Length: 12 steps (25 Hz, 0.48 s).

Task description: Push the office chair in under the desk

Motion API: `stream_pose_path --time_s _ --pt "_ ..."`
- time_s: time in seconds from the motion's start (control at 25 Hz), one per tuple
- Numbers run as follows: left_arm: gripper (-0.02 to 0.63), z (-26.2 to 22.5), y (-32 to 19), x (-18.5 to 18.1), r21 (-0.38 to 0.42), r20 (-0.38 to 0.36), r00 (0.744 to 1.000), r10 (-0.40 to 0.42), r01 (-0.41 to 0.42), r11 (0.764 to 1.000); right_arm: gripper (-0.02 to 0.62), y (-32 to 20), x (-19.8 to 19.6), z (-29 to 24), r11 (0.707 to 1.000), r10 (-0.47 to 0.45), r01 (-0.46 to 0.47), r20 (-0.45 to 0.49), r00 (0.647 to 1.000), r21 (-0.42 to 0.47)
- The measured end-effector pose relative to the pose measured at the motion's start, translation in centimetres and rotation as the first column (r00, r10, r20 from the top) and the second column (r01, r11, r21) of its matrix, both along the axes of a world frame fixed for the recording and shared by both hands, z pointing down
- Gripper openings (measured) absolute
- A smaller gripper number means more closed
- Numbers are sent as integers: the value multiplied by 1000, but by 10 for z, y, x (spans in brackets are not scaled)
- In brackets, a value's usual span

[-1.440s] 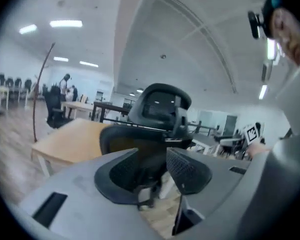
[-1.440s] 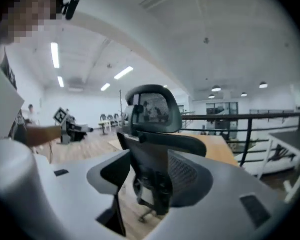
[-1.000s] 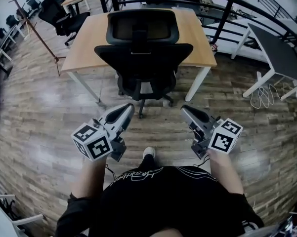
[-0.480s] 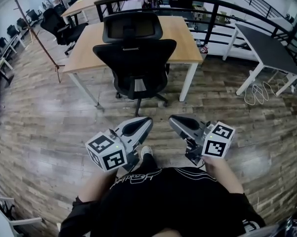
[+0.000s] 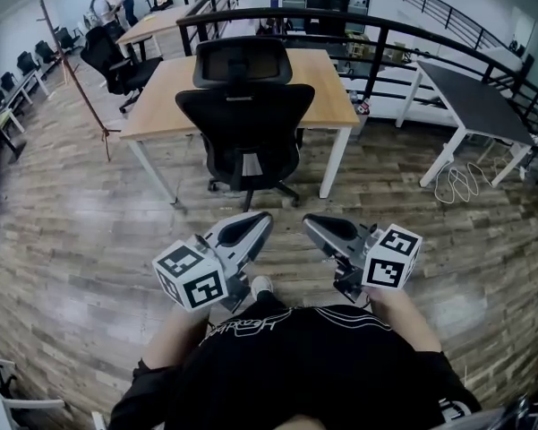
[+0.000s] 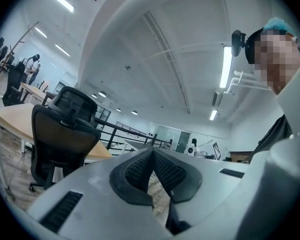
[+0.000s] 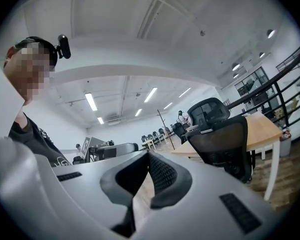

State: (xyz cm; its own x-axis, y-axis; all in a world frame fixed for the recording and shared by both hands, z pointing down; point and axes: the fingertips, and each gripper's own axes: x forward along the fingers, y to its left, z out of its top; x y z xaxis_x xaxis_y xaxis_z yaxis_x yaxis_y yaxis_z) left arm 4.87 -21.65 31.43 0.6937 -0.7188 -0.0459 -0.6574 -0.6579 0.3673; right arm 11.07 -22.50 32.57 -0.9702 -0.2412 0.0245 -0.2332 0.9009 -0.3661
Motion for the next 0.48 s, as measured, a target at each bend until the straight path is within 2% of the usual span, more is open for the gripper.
stream_pose_path --time_s 0.16,0.48 --pt "6 -12 1 -2 14 -2 1000 -7 7 1000 40 -1 1 -10 1000 -3 3 -2 1000 5" --pt "6 10 29 -19 -4 -40 999 -24 24 1000 40 25 -10 6 1000 -4 4 -10 1000 26"
